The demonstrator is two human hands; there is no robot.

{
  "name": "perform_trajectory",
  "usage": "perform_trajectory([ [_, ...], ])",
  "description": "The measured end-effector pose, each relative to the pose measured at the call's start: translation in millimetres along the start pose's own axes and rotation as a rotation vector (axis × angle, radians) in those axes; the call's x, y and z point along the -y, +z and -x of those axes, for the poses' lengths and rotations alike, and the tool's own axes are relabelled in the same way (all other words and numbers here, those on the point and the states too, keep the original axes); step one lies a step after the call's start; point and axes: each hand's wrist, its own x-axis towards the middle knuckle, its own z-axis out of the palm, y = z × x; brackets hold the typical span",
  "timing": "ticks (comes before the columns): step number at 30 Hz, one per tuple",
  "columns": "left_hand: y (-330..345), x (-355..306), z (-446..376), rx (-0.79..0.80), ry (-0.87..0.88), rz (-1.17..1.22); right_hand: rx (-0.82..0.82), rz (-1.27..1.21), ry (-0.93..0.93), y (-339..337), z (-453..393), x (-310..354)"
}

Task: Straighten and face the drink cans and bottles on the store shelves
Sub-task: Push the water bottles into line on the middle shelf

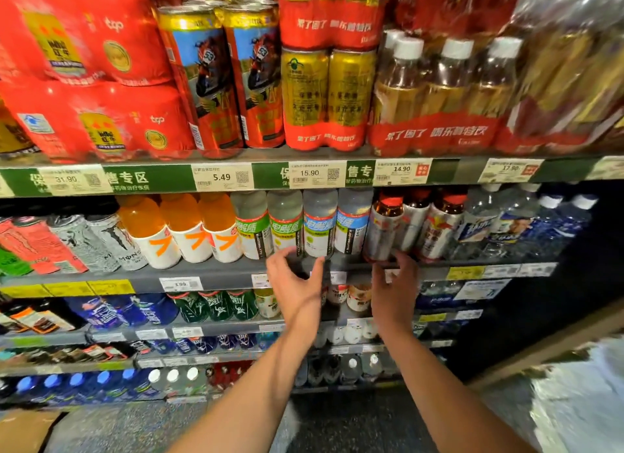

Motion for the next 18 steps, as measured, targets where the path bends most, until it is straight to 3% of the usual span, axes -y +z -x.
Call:
perform_trajectory([
  [2, 9, 0, 6, 0.1, 0.032, 0.074, -0.038, 0.027, 0.021, -12, -7, -2],
  [5, 28, -7, 16, 0.288, -0.108, 0.195, -0.1, 0.028, 0.033, -28, -19, -6],
  [11, 73, -33, 27, 0.487, -0.244, 0.313, -0.094, 0.07, -0.014, -53, -37, -12],
  [18, 114, -37, 34, 0.258, -0.137, -0.01, 0.004, 0.061, -0.048, -69, -55, -23],
])
